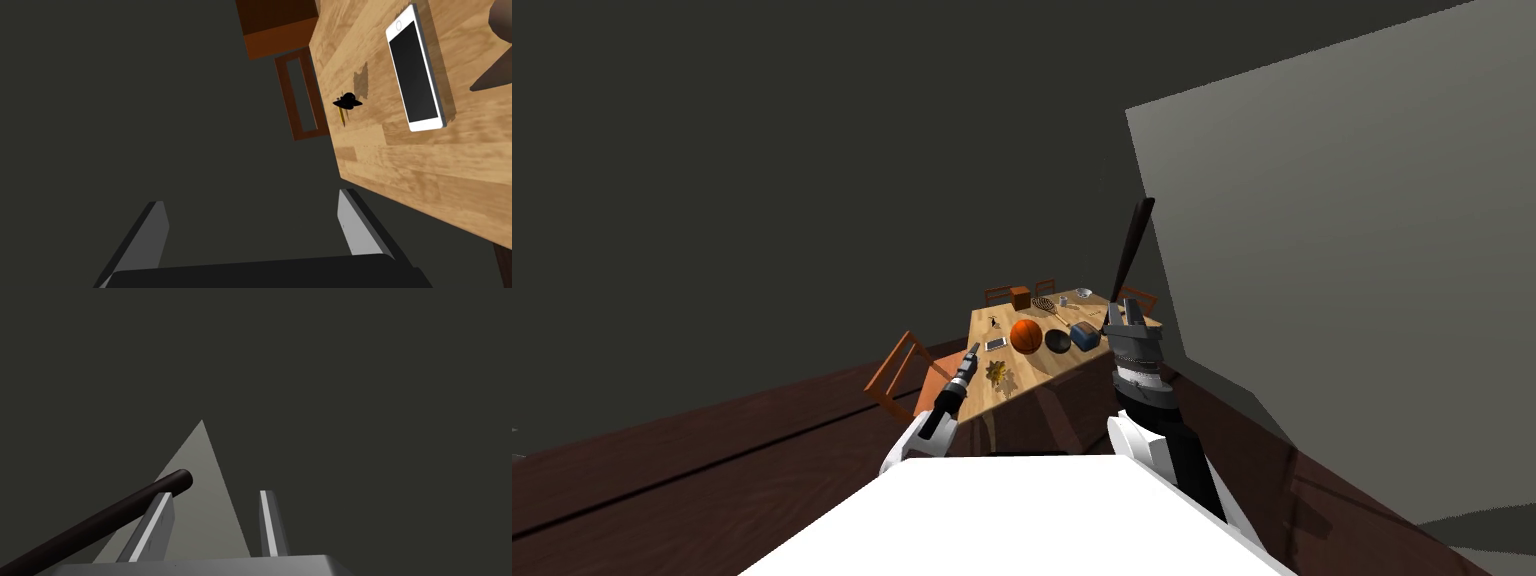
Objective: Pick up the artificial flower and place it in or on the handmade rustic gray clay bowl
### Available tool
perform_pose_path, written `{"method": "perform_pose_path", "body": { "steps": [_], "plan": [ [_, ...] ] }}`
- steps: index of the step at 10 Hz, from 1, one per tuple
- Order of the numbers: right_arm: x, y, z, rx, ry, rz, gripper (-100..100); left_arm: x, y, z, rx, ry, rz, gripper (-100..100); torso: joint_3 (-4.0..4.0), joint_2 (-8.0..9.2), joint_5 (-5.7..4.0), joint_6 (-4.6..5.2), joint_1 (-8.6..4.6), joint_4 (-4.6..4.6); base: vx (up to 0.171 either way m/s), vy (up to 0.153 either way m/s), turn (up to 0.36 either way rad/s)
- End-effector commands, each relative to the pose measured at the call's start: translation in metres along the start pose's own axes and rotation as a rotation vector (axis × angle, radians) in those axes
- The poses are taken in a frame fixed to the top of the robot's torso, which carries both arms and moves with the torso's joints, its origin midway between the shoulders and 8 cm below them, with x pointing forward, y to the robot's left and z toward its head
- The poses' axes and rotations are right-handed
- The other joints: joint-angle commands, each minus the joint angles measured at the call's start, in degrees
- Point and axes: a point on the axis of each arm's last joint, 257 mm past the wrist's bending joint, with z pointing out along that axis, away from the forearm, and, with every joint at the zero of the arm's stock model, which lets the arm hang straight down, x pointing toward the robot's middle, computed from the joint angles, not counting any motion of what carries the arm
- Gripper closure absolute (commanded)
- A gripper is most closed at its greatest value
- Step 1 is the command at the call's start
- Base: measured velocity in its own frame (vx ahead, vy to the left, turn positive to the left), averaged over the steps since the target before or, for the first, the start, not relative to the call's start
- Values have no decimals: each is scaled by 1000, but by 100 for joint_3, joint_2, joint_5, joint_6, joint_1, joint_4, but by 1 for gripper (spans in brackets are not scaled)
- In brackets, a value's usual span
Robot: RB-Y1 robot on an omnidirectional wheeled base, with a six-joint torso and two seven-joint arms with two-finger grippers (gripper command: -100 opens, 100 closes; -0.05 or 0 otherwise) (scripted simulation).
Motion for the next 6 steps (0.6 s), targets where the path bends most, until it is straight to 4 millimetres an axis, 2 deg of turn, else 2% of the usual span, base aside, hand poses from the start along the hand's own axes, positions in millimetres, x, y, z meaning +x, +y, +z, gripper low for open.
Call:
{"method": "perform_pose_path", "body": {
  "steps": [1,2,5,6],
  "plan": [
    [0,0,0,0,0,0,0,8,13,6,-31,17,0,-100,0,0,0,0,0,0,-23,53,-28],
    [0,0,0,0,0,0,0,14,25,12,-59,32,1,-100,1,2,1,1,5,0,-36,82,-54],
    [0,0,0,0,0,0,0,20,44,16,-104,46,2,-100,3,6,1,1,6,1,-26,52,-27],
    [0,0,0,0,0,0,0,27,48,24,-117,62,4,-100,2,4,0,0,1,1,-27,60,-34]
  ]
}}
